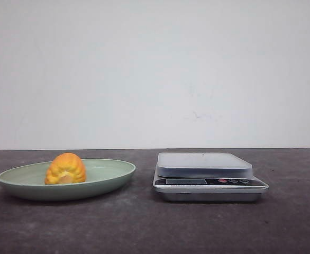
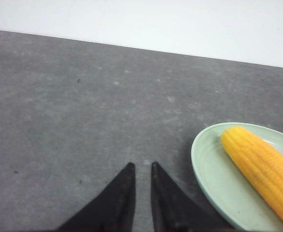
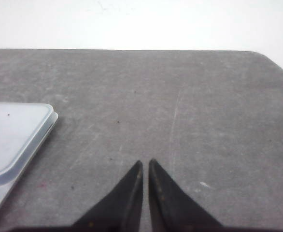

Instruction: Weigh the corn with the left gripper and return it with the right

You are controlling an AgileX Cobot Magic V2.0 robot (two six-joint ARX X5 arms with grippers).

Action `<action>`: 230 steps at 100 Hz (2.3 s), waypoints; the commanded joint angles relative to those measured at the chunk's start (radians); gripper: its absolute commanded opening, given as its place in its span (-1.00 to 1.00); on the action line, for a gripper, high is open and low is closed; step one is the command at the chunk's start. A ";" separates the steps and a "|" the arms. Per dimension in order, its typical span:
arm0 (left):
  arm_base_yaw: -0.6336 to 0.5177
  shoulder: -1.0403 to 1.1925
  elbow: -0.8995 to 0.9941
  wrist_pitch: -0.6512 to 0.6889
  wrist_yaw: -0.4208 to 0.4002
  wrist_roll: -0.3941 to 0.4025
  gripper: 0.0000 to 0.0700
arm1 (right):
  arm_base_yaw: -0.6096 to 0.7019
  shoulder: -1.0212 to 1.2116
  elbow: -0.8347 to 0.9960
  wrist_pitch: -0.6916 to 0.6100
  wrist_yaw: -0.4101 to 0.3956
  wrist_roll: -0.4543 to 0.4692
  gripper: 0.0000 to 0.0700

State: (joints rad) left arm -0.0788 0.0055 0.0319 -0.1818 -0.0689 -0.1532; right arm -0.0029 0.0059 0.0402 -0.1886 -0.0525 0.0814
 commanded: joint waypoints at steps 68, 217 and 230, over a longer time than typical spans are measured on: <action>0.001 0.531 0.728 -0.125 0.048 -0.164 -0.11 | 0.001 0.478 0.702 -0.200 -0.040 0.165 -0.09; -0.427 1.619 0.979 -0.293 0.046 -0.234 0.21 | 0.048 0.575 0.851 -0.439 -0.209 0.095 0.61; -0.441 1.636 0.979 -0.291 0.041 -0.233 -0.30 | 0.048 0.575 0.851 -0.443 -0.207 0.094 0.61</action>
State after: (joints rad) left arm -0.5091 1.6157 1.0012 -0.4774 -0.0223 -0.3809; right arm 0.0414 0.5774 0.8726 -0.6395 -0.2607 0.1867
